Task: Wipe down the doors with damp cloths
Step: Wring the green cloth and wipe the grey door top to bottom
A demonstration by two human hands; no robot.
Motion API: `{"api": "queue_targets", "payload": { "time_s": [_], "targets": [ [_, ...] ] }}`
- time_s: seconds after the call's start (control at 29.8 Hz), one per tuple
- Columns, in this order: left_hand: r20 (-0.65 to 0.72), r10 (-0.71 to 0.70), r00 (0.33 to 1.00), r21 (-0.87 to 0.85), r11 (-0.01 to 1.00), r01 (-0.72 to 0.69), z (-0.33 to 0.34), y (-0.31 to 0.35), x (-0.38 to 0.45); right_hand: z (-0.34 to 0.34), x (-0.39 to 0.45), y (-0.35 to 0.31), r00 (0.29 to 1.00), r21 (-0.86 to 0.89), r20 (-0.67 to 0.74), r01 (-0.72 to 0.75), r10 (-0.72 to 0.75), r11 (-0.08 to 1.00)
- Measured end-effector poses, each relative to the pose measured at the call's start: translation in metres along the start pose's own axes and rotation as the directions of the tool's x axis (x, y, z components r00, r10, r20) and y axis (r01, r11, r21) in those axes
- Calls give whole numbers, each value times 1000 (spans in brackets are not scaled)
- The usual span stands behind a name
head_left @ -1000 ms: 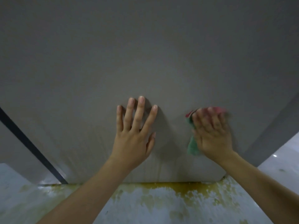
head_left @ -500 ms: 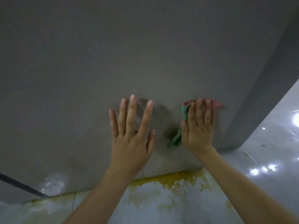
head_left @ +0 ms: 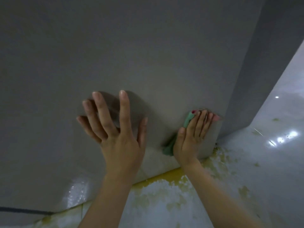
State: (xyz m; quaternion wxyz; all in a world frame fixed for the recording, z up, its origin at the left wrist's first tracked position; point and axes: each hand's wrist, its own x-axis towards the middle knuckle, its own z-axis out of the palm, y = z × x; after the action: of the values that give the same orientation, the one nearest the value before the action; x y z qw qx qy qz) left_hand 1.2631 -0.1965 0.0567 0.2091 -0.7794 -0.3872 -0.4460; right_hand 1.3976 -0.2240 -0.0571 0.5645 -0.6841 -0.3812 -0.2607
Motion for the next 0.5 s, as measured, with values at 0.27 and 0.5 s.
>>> {"api": "queue_targets", "payload": {
  "time_s": [0.27,0.5],
  "targets": [
    [37,-263,964,-108,958,266,5,40,9,13,39,-22,994,23,-114,6,-3,1000],
    [14,-265,964,-92,960,266,9,39,8,7,22,-4,891,185,-158,-396,425,899]
  ]
}}
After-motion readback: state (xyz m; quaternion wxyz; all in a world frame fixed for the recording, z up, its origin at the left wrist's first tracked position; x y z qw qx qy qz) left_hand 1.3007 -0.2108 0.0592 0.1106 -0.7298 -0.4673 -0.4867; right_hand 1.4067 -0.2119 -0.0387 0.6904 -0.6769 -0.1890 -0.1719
